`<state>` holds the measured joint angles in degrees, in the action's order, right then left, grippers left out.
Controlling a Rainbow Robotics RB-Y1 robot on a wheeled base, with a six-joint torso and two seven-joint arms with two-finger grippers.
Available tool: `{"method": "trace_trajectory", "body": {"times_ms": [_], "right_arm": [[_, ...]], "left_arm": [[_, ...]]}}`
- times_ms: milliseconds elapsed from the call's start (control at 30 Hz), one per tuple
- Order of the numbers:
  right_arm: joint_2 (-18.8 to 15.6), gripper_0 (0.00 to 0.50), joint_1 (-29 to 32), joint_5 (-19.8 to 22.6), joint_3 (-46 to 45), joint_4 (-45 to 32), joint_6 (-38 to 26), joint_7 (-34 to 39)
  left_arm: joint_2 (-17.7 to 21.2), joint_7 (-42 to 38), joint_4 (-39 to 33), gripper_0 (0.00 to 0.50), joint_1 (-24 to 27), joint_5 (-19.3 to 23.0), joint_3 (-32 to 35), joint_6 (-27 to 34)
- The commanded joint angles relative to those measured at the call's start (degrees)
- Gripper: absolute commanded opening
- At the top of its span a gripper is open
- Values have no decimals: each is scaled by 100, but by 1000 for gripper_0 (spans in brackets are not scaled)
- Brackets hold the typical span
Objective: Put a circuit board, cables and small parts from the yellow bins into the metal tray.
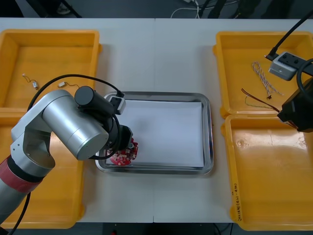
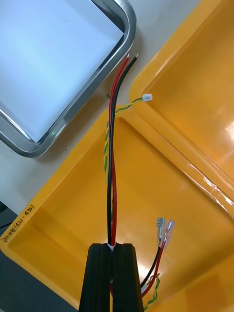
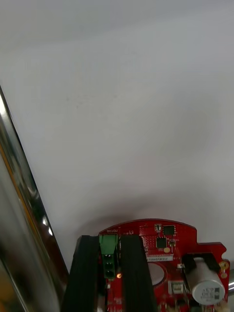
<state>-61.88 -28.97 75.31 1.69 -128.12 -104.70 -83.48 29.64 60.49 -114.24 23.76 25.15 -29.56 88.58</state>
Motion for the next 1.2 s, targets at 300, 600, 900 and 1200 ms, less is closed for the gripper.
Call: {"method": "trace_trajectory", "body": {"times_ms": [300,600,900,1200], "right_arm": [[194,0,-619,-412,798,-134,214,-212],[308,0,-671,-447,939,-134,266,-239],[422,0,-874,-464,1211,-160,293,-212],[739,0,-1322,-807,1888,-213,293,-212]], "left_arm": [[-125,-275,-46,500,-38,-1,-76,-157],[-117,-292,-63,500,-11,131,65,-131],[-99,-240,-344,500,437,544,759,1021],[-38,-213,-362,500,1070,1019,1497,2142]]}}
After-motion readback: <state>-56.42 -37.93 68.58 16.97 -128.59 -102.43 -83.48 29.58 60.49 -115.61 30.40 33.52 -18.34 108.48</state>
